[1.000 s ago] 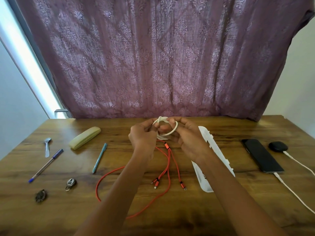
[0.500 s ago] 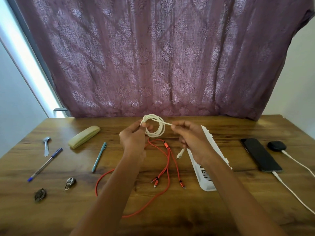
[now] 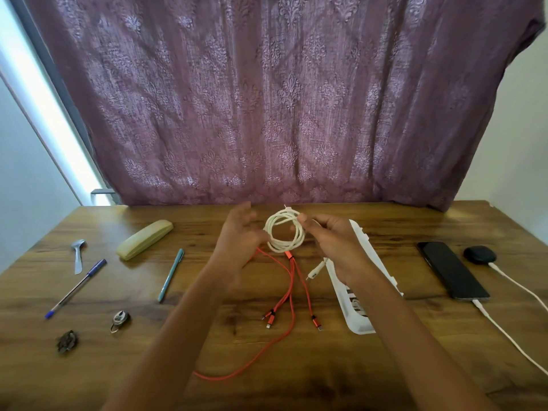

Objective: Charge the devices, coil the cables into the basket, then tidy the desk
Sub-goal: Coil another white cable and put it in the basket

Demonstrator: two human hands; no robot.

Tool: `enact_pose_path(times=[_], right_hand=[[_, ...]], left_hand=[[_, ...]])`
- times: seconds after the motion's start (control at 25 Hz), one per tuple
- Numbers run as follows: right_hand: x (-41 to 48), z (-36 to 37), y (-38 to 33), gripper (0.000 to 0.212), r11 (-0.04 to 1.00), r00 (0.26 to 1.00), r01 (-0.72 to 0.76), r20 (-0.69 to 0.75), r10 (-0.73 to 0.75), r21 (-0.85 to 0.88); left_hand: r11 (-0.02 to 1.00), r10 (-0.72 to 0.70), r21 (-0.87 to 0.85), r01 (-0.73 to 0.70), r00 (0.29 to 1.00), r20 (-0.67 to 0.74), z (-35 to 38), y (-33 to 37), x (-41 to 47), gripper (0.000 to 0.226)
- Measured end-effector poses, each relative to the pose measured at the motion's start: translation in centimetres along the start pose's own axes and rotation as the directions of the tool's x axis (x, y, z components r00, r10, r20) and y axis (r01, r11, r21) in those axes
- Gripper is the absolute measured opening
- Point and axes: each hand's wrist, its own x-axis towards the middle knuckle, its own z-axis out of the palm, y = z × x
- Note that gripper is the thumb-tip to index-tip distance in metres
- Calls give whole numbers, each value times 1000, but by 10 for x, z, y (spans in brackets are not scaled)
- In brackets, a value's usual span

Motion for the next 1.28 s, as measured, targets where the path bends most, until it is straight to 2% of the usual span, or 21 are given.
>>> enact_pose_path(times=[0.08, 0.16, 0.28, 0.36, 0.4, 0.48, 0.56, 0.64, 0.68, 0.72, 0.8, 0.84, 0.96, 1.08, 1.2, 1.28], right_hand=[[2, -3, -3, 12, 995, 998, 38, 60, -33, -88], [4, -5, -6, 16, 989, 990, 62, 135, -44, -134], [6, -6, -9, 18, 978, 979, 113, 188, -80, -172], [7, -6, -10, 13, 973, 979, 137, 176, -104, -184], [8, -6, -9, 12, 975, 979, 139, 173, -108, -176], [7, -6, -8, 9, 978, 980, 141, 164, -115, -156], [6, -5, -8, 4, 987, 985, 120, 139, -105, -103], [7, -5, -6, 5, 985, 985, 153, 94, -145, -82], [10, -6, -3, 6, 963, 975, 222, 56, -216, -150], [12, -7, 0, 6, 905, 947, 311, 16, -321, -289], [17, -7, 5, 4, 698, 850, 418, -22, -527, -581], [16, -5, 5, 9, 655, 832, 421, -22, -555, -628], [12, 3, 4, 16, 736, 873, 398, -20, -487, -548], [10, 10, 2, 34, 829, 938, 324, 43, -343, -457], [9, 14, -1, 16, 870, 965, 258, 144, -217, -420], [5, 15, -4, 21, 916, 973, 220, 143, -181, -336]], left_hand=[[933, 245, 224, -281, 953, 177, -8, 16, 4, 65], [782, 328, 391, -486, 853, 406, -16, 24, 11, 51], [537, 375, 556, -635, 770, 516, -20, 21, 16, 25], [378, 440, 609, -697, 714, 545, -17, 16, 16, 22], [343, 457, 621, -705, 703, 545, -15, 16, 16, 20], [356, 453, 643, -679, 727, 517, -12, 14, 15, 14], [418, 409, 678, -604, 792, 453, -10, 11, 13, 16], [455, 389, 695, -557, 826, 408, -9, 9, 12, 17], [466, 388, 696, -546, 833, 394, -8, 8, 11, 17], [474, 386, 699, -535, 840, 381, -8, 7, 9, 17], [500, 369, 705, -503, 860, 351, -7, 7, 8, 20], [515, 358, 708, -484, 871, 336, -7, 6, 8, 23], [534, 350, 720, -444, 891, 290, -3, 7, 6, 34], [561, 360, 710, -426, 898, 254, -2, 7, 7, 32], [572, 371, 705, -420, 899, 234, -6, 6, 8, 31], [570, 376, 707, -419, 898, 229, -5, 6, 7, 31]])
